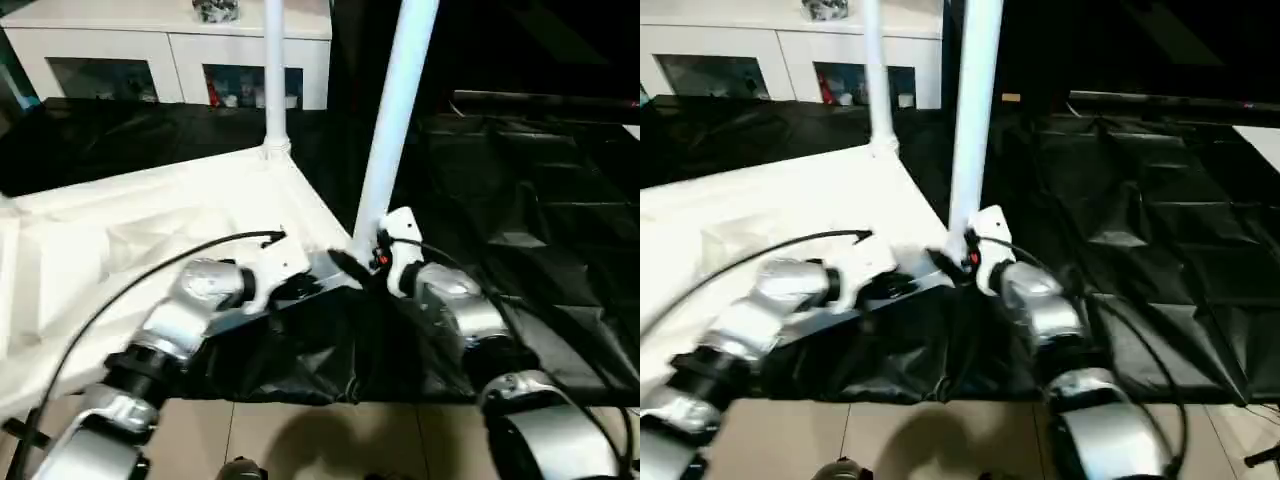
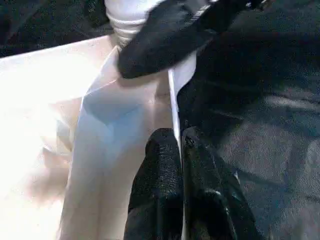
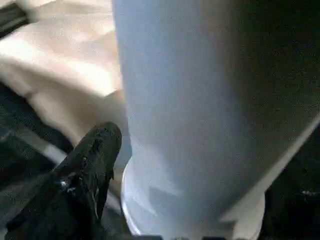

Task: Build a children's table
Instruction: Rotate leg to tighten

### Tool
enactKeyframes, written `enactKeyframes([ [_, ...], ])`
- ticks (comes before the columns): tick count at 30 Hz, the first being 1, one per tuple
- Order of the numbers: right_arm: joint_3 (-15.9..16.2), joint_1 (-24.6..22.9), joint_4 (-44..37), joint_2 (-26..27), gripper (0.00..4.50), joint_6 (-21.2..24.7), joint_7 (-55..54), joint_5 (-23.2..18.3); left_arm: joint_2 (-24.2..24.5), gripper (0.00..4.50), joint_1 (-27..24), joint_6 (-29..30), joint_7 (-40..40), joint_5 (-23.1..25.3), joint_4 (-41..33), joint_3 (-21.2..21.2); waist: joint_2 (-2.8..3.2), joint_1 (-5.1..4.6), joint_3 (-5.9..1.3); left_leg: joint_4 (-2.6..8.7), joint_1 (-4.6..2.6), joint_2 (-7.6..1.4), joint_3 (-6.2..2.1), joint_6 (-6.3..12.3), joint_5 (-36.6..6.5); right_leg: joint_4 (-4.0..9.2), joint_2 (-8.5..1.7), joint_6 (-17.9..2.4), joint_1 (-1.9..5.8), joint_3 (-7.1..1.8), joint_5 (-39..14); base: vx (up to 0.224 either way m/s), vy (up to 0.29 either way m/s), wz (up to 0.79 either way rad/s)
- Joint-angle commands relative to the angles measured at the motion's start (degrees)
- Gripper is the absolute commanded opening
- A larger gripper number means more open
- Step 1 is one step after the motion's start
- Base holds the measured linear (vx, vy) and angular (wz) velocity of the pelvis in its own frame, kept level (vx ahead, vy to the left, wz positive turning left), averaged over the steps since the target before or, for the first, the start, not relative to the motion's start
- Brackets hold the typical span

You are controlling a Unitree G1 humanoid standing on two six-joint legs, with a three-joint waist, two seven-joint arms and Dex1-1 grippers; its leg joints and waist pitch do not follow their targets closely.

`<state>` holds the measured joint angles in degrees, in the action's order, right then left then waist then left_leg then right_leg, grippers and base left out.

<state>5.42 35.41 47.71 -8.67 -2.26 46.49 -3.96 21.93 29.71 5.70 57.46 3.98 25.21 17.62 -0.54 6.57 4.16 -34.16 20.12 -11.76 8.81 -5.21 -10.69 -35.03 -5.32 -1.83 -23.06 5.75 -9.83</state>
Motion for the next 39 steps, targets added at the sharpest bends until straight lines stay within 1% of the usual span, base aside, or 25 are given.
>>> enactKeyframes([
  [1, 3.13, -1.18, -3.60, -1.35, 3.73, -0.49, 8.52, -0.37, 0.41, 0.00, -0.61, -1.93, 4.51, -1.89, -2.54, 1.25, 0.32, 0.03, -4.33, 4.75, -0.60, -1.61, 0.31, 1.24, -16.58, 4.64, -3.43, -9.76, 2.30, -3.18, -18.68, 0.060, -0.018, 0.09],
  [3, 3.80, -1.86, -5.07, -2.24, 3.73, -0.07, 11.66, -1.09, 1.06, 0.00, -1.02, -1.88, 5.71, -2.65, -3.04, 1.13, 0.33, 0.05, -4.43, 4.64, -0.42, -1.66, 0.62, 1.56, -15.02, 4.20, -3.24, -11.11, 2.32, -3.36, -15.56, 0.061, -0.016, 0.09],
  [4, 4.05, -2.07, -5.57, -2.58, 3.73, 0.10, 12.90, -1.44, 1.36, 0.00, -1.20, -1.81, 6.07, -2.91, -3.26, 1.12, 0.27, 0.07, -4.59, 4.53, -0.36, -1.71, 0.75, 1.85, -13.70, 3.87, -3.27, -11.94, 2.56, -3.41, -13.43, 0.061, -0.007, 0.06],
  [5, 4.52, -2.40, -6.89, -3.33, 3.73, 0.77, 15.33, -2.26, 1.97, 0.00, -1.51, -1.98, 7.34, -3.55, -3.60, 1.10, 0.25, 0.15, -4.79, 4.42, 0.01, -1.66, 0.84, 2.37, -11.08, 3.33, -3.10, -12.60, 2.88, -3.33, -10.17, 0.061, -0.007, 0.06],
  [8, 5.89, -3.02, -10.39, -5.43, 3.73, 2.81, 22.54, -4.19, 3.73, 0.00, -2.14, -1.89, 10.86, -5.16, -4.50, 0.83, 0.19, 0.25, -4.80, 4.29, 0.11, -1.69, 0.97, 3.29, -9.21, 2.95, -3.02, -13.43, 3.11, -3.26, -7.34, 0.018, -0.001, 0.00],
  [9, 5.89, -3.02, -10.39, -5.43, 3.50, 2.81, 22.54, -4.19, 3.73, 0.00, -2.14, -1.89, 10.86, -5.16, -4.50, 0.83, 0.24, 0.22, -4.80, 4.29, 0.14, -1.79, 1.03, 3.48, -9.22, 2.92, -3.09, -13.56, 3.05, -3.30, -7.15, 0.000, 0.000, 0.00],
  [13, 8.90, -3.41, -13.43, -8.31, 3.14, 4.84, 30.37, -3.96, 5.90, 0.00, -2.09, -2.39, 14.42, -5.90, -4.16, 0.65, 0.24, 0.44, -4.61, 4.40, -0.02, -1.77, 1.09, 3.23, -10.36, 3.23, -3.09, -13.10, 2.96, -3.30, -9.70, 0.000, 0.000, 0.00],
  [15, 10.06, -3.50, -13.77, -9.13, 3.05, 4.86, 32.42, -3.12, 6.44, 0.00, -2.04, -2.47, 15.17, -6.12, -3.96, 0.63, 0.39, 0.58, -4.45, 4.51, -0.14, -1.82, 1.08, 2.71, -11.37, 3.46, -3.19, -12.89, 2.81, -3.36, -11.20, 0.000, 0.000, 0.00],
  [16, 10.65, -3.47, -13.69, -9.46, 3.01, 4.80, 33.18, -2.60, 6.67, 0.00, -1.94, -2.38, 15.48, -6.18, -3.77, 0.64, 0.26, 0.60, -4.42, 4.57, -0.15, -1.81, 1.09, 2.31, -12.03, 3.57, -3.29, -12.62, 2.85, -3.43, -12.31, 0.000, 0.000, 0.00],
  [20, 11.47, -3.72, -14.05, -9.80, 2.77, 4.73, 33.70, -2.05, 6.93, 0.00, -1.68, -2.39, 15.61, -6.14, -3.46, 0.58, 0.26, 0.74, -4.21, 4.70, -0.12, -1.75, 0.99, 1.59, -12.83, 3.86, -3.33, -11.75, 2.84, -3.50, -14.53, 0.000, 0.000, 0.00],
  [21, 11.29, -3.95, -14.17, -9.56, 2.74, 4.68, 32.89, -2.01, 6.85, 0.00, -1.53, -2.38, 14.92, -5.81, -3.20, 0.46, 0.60, 0.74, -4.21, 4.75, -0.14, -1.77, 0.92, 1.38, -13.08, 3.86, -3.33, -11.62, 2.83, -3.48, -14.80, 0.000, 0.000, 0.00],
  [22, 11.00, -4.15, -14.38, -9.38, 2.74, 5.31, 32.45, -2.30, 6.64, 0.00, -1.40, -2.35, 14.47, -5.63, -2.95, 0.35, 0.35, 0.75, -4.25, 4.70, -0.14, -1.73, 0.94, 1.38, -12.84, 3.85, -3.24, -11.47, 2.88, -3.50, -14.27, 0.000, 0.000, 0.00],
  [23, 10.67, -4.47, -14.68, -9.17, 2.73, 5.88, 32.00, -2.66, 6.26, 0.00, -1.28, -2.01, 13.81, -5.53, -2.72, 0.19, 0.46, 0.81, -4.27, 4.70, -0.11, -1.74, 0.92, 1.46, -12.51, 3.78, -3.22, -11.60, 2.88, -3.49, -13.64, 0.000, 0.000, 0.00],
  [27, 7.94, -6.47, -15.50, -6.81, 2.72, 8.95, 25.21, -4.05, 3.14, 0.00, 0.10, 0.93, 5.65, -2.93, -1.16, -0.61, 0.42, 1.04, -4.12, 4.83, -0.35, -1.80, 0.94, 1.05, -13.38, 3.97, -3.21, -11.49, 2.73, -3.53, -14.71, 0.000, 0.000, 0.00],
  [28, 7.26, -6.52, -14.95, -6.00, 2.72, 8.90, 22.65, -3.85, 2.44, 0.00, 0.42, 1.73, 3.93, -2.47, -0.88, -0.76, 0.35, 1.08, -3.95, 4.91, -0.62, -1.70, 0.96, 0.61, -14.83, 4.37, -3.29, -10.90, 2.55, -3.54, -17.37, 0.000, 0.000, 0.00],
  [29, 5.42, -6.24, -12.92, -3.90, 2.72, 8.36, 15.83, -3.11, 0.77, 0.00, 1.01, 3.25, 0.69, -1.99, -0.39, -1.19, 0.41, 0.91, -3.84, 5.00, -0.65, -1.61, 0.85, -0.26, -15.89, 4.64, -3.47, -10.02, 2.48, -3.58, -20.39, 0.000, 0.000, 0.00],
  [30, 5.02, -6.14, -12.37, -3.38, 2.72, 8.03, 14.12, -2.91, 0.30, 0.00, 1.16, 3.56, -0.15, -1.87, -0.34, -1.30, 0.32, 0.78, -3.77, 5.11, -0.58, -1.49, 0.70, -0.62, -16.35, 4.87, -3.54, -9.34, 2.65, -3.43, -22.39, 0.000, 0.000, 0.00],
  [31, 3.51, -5.33, -9.69, -1.30, 2.72, 8.11, 6.45, -1.83, -1.46, 0.00, 1.69, 4.67, -3.35, -1.03, -0.26, -1.37, 0.44, 0.69, -3.99, 5.12, -0.55, -1.50, 0.51, -1.02, -16.32, 4.96, -3.63, -8.08, 2.73, -3.36, -24.14, 0.000, 0.000, 0.00],
  [32, 2.90, -4.88, -8.45, -0.40, 2.71, 8.57, 2.90, -1.25, -2.20, 0.00, 1.92, 5.08, -4.74, -0.51, -0.28, -1.30, 0.32, 0.21, -3.75, 5.21, -0.63, -1.35, 0.52, -1.45, -16.90, 5.40, -3.56, -7.49, 2.41, -3.30, -25.73, 0.000, 0.000, 0.00],
  [33, 2.51, -4.60, -7.68, 0.17, 2.71, 8.93, 0.64, -0.88, -2.66, 0.00, 2.05, 5.34, -5.58, -0.19, -0.29, -1.24, 0.25, -0.05, -3.75, 5.19, -0.55, -1.28, 0.42, -1.60, -17.31, 5.41, -3.52, -7.01, 2.53, -3.18, -26.71, 0.000, 0.000, 0.00],
  [34, 1.91, -4.16, -6.27, 1.60, 2.70, 8.61, -3.44, -0.36, -3.94, 0.00, 2.26, 6.41, -7.67, 0.50, -0.51, -1.10, 0.69, -0.45, -3.96, 5.13, -0.64, -1.25, 0.36, -1.65, -17.48, 5.50, -3.56, -6.69, 2.47, -3.17, -27.15, 0.000, 0.000, 0.00],
  [36, 0.54, -3.25, -4.28, 4.62, 2.70, 8.30, -11.26, 0.41, -6.45, 0.00, 2.51, 8.57, -10.71, 1.37, -1.15, -0.88, 0.62, -0.87, -3.88, 5.11, -0.60, -1.22, 0.42, -1.38, -17.92, 5.79, -3.37, -6.35, 2.33, -3.14, -26.94, 0.000, 0.000, 0.00],
  [37, -0.45, -2.73, -3.60, 6.18, 2.70, 8.61, -14.46, 0.44, -7.40, 0.00, 2.60, 9.20, -12.04, 1.82, -1.34, -0.81, 0.93, -1.04, -3.98, 5.04, -0.70, -1.15, 0.40, -1.53, -17.97, 5.77, -3.41, -6.55, 2.21, -3.16, -26.74, 0.000, 0.000, 0.00],
  [38, -1.45, -2.04, -2.85, 7.58, 2.70, 8.63, -17.29, 0.25, -8.15, 0.00, 2.74, 9.61, -13.10, 2.32, -1.37, -0.62, 0.74, -1.41, -4.00, 5.12, -0.46, -1.10, 0.31, -1.62, -17.70, 5.66, -3.28, -6.54, 2.32, -3.07, -26.26, 0.000, 0.000, 0.00],
  [39, -2.02, -1.04, -1.67, 8.75, 2.70, 8.50, -19.77, 0.30, -8.65, 0.00, 2.79, 9.67, -13.27, 2.63, -1.45, -0.18, 0.93, -1.45, -4.08, 5.10, -0.49, -1.03, 0.27, -1.51, -17.86, 5.65, -3.24, -6.49, 2.38, -2.98, -26.26, 0.000, 0.000, 0.00],
])
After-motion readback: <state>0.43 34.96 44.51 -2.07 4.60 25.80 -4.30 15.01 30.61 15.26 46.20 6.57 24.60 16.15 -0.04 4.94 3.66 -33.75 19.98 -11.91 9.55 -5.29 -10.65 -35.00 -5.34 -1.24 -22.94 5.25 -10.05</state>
